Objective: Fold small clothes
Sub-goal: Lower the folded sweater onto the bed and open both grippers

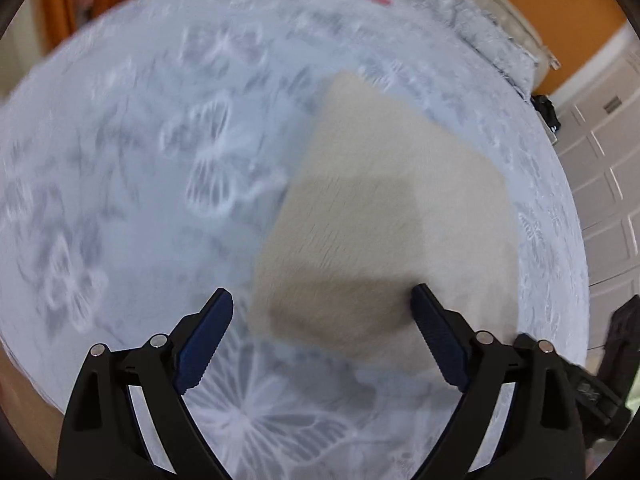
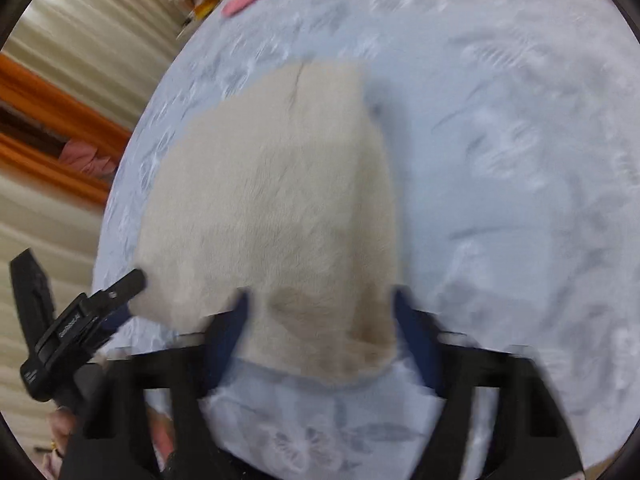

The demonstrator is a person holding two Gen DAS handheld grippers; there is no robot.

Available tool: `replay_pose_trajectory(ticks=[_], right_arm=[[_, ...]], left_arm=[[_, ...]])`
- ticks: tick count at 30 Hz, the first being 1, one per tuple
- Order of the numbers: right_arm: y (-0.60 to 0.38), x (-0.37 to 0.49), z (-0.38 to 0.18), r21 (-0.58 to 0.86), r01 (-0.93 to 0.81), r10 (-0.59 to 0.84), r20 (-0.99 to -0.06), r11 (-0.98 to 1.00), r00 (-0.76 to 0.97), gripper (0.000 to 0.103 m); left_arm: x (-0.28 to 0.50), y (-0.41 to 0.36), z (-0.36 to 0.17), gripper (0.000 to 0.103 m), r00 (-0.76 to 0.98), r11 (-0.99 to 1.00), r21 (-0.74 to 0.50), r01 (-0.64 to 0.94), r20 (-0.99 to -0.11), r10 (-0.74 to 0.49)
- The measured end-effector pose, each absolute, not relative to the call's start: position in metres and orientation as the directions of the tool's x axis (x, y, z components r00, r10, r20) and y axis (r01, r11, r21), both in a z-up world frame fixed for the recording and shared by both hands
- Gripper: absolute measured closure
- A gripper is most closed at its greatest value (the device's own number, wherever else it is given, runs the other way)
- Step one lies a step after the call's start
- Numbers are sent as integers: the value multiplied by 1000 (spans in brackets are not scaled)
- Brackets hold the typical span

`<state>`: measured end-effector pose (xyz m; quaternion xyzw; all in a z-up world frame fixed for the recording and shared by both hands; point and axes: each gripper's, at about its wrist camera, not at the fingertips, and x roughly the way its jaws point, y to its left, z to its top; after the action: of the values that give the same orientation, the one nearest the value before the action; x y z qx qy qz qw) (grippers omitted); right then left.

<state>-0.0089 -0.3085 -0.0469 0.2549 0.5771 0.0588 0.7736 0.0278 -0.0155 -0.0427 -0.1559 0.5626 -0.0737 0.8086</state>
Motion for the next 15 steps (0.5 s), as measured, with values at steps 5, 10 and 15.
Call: replay_pose_trajectory(ticks=[5,10,15], right_arm=[[-278,17,-4,316,48,276,-884,948,378,91],[-292,34,28,267,18,231,-864,964,447,93],[-304,35,-61,247,111,210,-940,963,267,86]], left_arm=[[20,-9,-55,14,342,905,-406,-131,-875,-343],[22,-20,-50,10,367,930,-359,-73,-877,-310],[24,-25,-69,6,309,925,-365,-107,-896,-318]])
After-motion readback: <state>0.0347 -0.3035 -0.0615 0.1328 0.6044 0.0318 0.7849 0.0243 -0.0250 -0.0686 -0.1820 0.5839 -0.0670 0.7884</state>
